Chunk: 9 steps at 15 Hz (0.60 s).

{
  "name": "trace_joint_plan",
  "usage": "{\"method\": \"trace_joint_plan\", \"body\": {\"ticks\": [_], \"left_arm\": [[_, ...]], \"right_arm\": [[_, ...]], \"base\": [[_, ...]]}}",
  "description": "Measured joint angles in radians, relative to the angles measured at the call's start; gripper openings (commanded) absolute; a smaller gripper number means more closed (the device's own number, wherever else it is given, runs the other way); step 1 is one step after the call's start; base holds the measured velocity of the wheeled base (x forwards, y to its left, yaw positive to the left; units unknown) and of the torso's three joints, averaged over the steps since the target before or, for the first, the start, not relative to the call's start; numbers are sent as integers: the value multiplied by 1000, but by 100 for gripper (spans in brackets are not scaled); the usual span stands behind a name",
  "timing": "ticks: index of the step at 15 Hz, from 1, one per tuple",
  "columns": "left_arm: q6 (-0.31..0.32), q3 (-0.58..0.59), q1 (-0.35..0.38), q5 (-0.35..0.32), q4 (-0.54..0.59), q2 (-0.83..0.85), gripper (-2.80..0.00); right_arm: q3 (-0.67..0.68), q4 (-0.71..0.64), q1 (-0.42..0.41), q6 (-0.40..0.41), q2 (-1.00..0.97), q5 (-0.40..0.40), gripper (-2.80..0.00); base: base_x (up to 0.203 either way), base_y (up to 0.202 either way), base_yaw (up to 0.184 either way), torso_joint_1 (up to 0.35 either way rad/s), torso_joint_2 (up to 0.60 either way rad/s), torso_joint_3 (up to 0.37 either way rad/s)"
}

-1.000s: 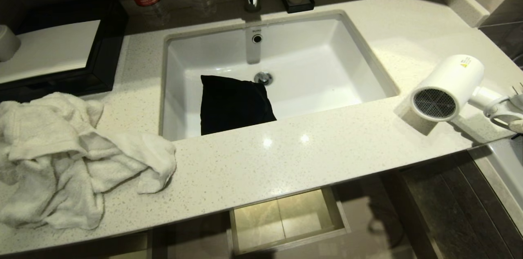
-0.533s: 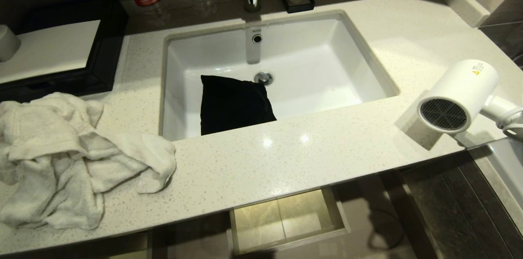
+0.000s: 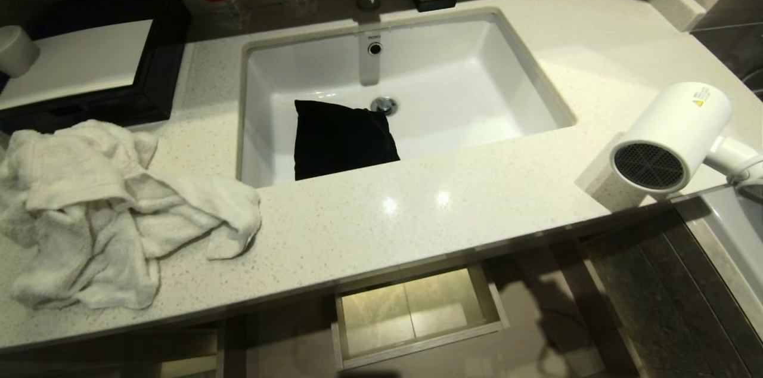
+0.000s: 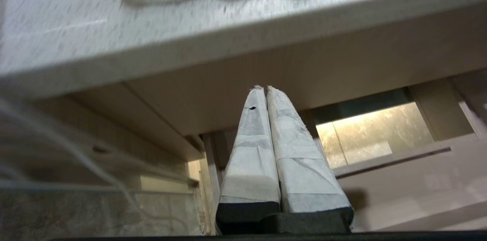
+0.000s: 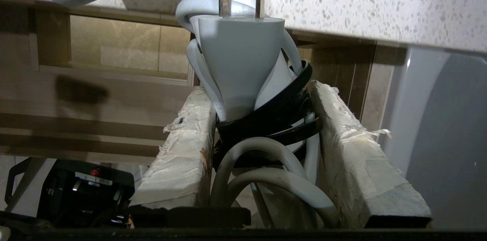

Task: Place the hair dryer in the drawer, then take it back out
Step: Put it into the drawer

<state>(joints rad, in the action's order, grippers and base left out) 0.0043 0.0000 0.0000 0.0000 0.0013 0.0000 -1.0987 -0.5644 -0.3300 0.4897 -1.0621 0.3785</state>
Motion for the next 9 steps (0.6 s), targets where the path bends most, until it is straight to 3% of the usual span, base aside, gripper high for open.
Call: {"method": "trace_joint_plan", "body": {"ticks": [9], "left_arm": [[0,0,0,0,0,0,-280]], "right_arm": [[26,30,0,-1,38,-1,-280]], "base": [[0,0,0,-358,188,-163]]}}
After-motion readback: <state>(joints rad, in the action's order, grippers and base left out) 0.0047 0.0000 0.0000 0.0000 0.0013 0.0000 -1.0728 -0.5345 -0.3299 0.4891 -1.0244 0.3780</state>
